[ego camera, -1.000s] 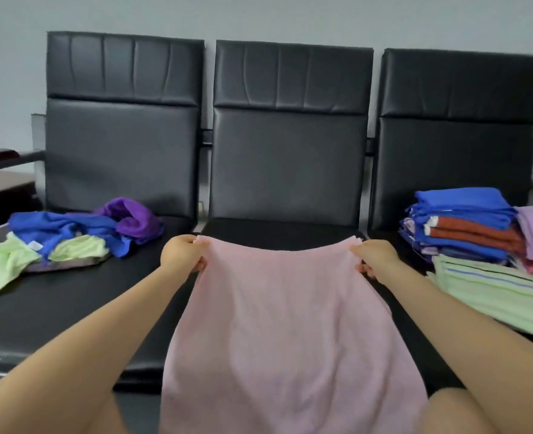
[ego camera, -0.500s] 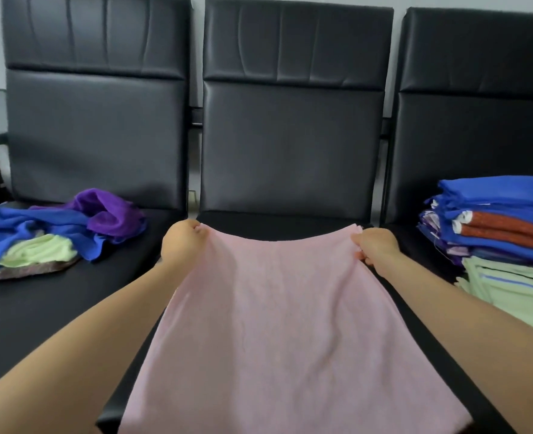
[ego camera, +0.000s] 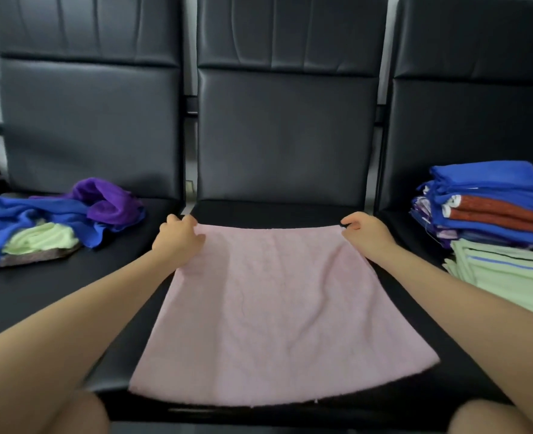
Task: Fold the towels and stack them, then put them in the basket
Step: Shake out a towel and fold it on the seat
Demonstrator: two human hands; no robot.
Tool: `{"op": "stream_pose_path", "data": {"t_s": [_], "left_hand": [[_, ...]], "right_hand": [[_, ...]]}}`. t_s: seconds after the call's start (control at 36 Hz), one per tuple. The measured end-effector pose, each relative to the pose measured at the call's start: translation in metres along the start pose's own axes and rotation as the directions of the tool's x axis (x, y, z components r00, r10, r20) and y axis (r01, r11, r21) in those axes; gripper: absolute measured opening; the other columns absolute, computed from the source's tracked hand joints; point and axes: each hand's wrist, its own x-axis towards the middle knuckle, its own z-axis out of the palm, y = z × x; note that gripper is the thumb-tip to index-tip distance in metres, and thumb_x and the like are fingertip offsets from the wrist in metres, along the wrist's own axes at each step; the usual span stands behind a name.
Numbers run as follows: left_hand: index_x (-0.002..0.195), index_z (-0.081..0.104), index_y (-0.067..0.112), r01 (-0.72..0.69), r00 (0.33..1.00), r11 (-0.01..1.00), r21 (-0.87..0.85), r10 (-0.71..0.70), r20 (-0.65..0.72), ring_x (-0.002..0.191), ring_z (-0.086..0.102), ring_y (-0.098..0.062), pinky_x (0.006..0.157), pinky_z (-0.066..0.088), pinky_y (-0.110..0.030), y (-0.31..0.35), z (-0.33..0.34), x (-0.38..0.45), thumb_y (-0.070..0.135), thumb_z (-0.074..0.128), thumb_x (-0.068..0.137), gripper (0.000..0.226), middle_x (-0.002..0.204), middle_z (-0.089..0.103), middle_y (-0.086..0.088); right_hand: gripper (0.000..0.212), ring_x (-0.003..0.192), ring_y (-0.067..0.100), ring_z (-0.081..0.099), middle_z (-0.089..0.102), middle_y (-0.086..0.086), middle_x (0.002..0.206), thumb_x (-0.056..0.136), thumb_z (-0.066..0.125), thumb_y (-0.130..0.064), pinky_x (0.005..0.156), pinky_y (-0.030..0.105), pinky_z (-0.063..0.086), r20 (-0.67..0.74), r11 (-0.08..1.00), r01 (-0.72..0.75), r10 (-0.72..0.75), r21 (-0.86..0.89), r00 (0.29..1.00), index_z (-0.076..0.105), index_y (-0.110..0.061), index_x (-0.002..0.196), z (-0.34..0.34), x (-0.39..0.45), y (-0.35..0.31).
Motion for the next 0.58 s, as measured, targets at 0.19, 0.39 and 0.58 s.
{"op": "stream_pose_path", "data": {"t_s": [0.19, 0.39, 0.58], "left_hand": [[0.097, 0.068, 0.017, -0.195, 0.98, 0.967, -0.165, 0.198, 0.0, 0.099, 0.06, -0.026, 0.087, 0.05, -0.035, 0.023, -0.03, -0.08, 0.029, 0.045, 0.089, 0.027, 0.104, 0.065, -0.005], [0.101, 0.062, 0.027, -0.478, 0.869, 0.856, -0.195, 0.494, 0.039, 0.072, 0.051, -0.005, 0.073, 0.042, -0.026, 0.029, -0.026, -0.163, 0.029, 0.056, 0.093, 0.011, 0.086, 0.053, 0.013], [0.104, 0.063, 0.028, -0.652, 0.716, 0.744, -0.144, 0.668, 0.204, 0.084, 0.047, -0.006, 0.08, 0.044, -0.026, 0.013, -0.014, -0.2, 0.036, 0.054, 0.091, 0.018, 0.088, 0.047, 0.013]], "right_hand": [[0.01, 0.092, 0.01, 0.057, 0.061, -0.011, 0.094, 0.09, 0.061, -0.022, 0.08, 0.023, 0.045, 0.202, 0.973, 0.229, -0.22, -0.025, 0.954, 0.069, -0.025, 0.095, 0.004, -0.074, -0.039], [0.007, 0.084, 0.004, 0.06, 0.067, -0.012, 0.089, 0.088, 0.063, -0.03, 0.08, 0.021, 0.05, 0.423, 0.927, 0.372, -0.321, -0.041, 0.847, 0.068, -0.026, 0.087, 0.002, -0.149, -0.043], [0.018, 0.085, 0.005, 0.053, 0.057, -0.01, 0.092, 0.076, 0.072, -0.042, 0.081, 0.024, 0.048, 0.581, 0.844, 0.524, -0.373, -0.111, 0.724, 0.062, -0.03, 0.085, -0.007, -0.194, -0.035]]}}
